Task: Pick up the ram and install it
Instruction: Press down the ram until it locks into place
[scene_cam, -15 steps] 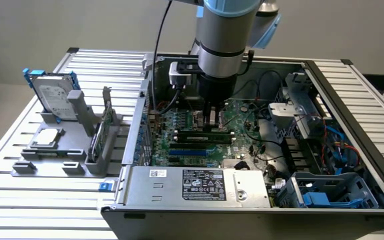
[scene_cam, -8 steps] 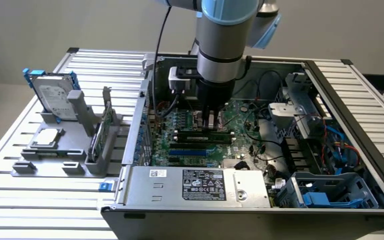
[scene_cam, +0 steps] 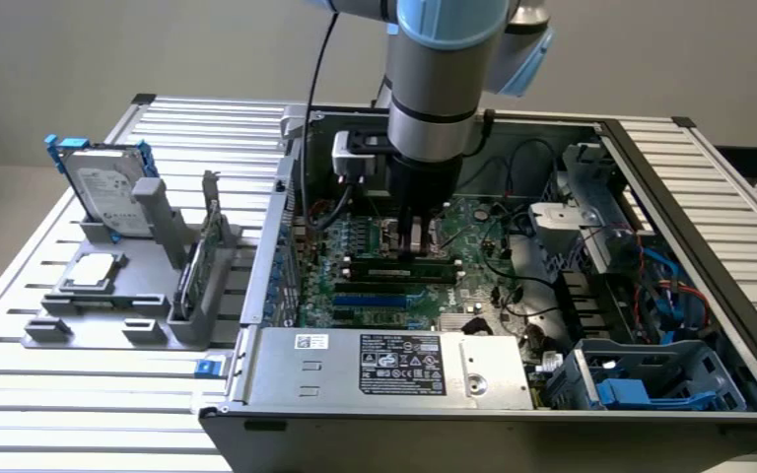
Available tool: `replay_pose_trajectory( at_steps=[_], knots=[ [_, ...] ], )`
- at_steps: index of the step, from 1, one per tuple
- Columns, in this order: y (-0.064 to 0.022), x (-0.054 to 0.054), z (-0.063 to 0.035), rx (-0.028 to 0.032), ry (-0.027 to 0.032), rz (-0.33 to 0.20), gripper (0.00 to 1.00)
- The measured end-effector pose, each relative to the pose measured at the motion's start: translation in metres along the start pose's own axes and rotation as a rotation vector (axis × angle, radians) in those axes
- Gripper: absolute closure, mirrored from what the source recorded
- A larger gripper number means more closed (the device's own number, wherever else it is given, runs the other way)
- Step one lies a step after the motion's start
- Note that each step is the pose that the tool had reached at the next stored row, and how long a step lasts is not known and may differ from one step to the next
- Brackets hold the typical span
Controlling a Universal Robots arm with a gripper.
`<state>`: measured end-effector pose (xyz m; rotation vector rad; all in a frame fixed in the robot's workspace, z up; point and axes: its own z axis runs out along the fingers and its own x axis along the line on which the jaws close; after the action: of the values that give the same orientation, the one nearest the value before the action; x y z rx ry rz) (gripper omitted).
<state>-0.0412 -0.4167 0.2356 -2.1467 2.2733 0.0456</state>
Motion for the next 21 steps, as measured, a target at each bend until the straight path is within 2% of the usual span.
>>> replay_pose_trajectory(
  at_steps=[21],
  knots=[
    [0.0006, -0.0007, 0.0093, 0.0000, 0.0003, 0.000, 0.89]
  ],
)
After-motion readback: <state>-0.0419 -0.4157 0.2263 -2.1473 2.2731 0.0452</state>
